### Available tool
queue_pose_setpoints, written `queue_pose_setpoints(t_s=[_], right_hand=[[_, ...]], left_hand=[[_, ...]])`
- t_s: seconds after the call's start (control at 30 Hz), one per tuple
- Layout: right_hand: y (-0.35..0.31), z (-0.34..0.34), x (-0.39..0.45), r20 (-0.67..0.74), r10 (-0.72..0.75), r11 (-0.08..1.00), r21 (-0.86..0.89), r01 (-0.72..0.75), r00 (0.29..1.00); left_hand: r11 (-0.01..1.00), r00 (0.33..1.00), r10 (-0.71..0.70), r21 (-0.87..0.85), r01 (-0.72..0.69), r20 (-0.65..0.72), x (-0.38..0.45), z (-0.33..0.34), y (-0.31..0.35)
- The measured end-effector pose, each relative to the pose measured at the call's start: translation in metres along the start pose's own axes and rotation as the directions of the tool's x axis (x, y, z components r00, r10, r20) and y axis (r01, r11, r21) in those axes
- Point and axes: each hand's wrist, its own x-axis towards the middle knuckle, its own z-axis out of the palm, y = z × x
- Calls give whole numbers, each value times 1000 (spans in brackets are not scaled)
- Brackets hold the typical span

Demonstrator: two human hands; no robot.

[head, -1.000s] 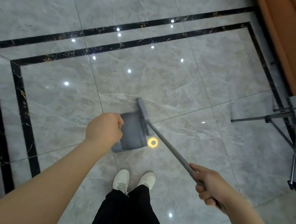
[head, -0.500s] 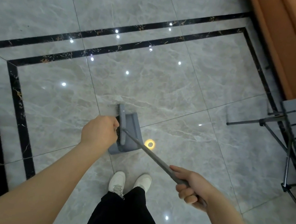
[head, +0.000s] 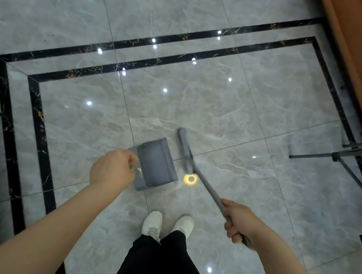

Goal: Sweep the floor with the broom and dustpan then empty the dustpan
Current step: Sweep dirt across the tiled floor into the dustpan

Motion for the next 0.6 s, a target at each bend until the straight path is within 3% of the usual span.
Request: queue_pose_setpoints(t_s=[0.1,0.2,0.37,0.6], right_hand=[[0,6,-4,119,54,997,45,-59,991],[-3,-2,-14,152,63,986,143,-85,986],[-34,-13,-35,102,25,983,180,-43,995],[-127,6,-59,33,-120,980,161,114,992]], left_hand=[[1000,1000,9,-12,-9,3,6,-1,-1],[1000,1000,11,-4,-11,4,9,-3,-1],[997,1000,-21,-74,21,-2,3,-14,-13],[974,994,-109,-202,101,-28,8,-61,-26]])
